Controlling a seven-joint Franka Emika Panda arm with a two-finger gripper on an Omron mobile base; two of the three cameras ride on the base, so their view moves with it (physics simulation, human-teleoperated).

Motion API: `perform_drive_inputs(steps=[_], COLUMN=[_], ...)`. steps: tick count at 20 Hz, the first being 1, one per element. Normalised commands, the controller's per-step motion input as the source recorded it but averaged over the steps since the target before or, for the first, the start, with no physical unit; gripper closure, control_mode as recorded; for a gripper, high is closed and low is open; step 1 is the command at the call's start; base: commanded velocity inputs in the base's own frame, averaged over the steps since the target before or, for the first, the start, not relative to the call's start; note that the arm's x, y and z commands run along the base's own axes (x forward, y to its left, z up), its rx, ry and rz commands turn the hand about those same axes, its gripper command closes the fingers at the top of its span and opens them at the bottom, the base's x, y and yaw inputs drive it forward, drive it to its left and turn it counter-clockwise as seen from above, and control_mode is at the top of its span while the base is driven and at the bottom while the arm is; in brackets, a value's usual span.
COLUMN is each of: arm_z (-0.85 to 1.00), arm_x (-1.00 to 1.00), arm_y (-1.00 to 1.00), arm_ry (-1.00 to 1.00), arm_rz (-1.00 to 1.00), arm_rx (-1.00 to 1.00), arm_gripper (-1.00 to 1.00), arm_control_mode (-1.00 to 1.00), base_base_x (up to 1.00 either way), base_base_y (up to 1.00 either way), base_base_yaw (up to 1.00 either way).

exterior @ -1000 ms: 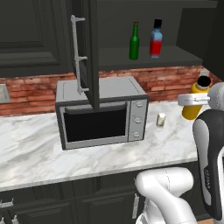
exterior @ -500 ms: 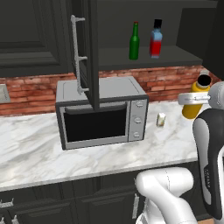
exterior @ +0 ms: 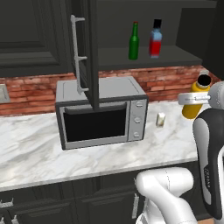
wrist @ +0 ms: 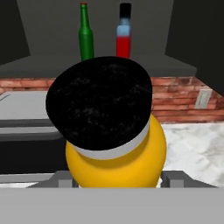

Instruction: Sort all alcoholic drinks to one cabinet, and non-alcoholic drinks to the other.

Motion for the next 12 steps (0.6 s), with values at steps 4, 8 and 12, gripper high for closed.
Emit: perform_drive_inputs(steps=[4,8,12], arm_z=[0.00,0.00,0.00], arm_x=[0.00,0.00,0.00], arm_y=[0.00,0.00,0.00], arm_ry=[0.00,0.00,0.00], arm_rz=[0.00,0.00,0.00], arm_rx=[0.00,0.00,0.00], arm_gripper=[1.00,1.00,1.00], arm_control_mode=[1.00,1.00,1.00], base_base_x=[-0.33,-0.39,-0.43], base_base_y=[-0.03,-0.05,-0.07], base_base_yaw=[-0.01,0.00,-0.01])
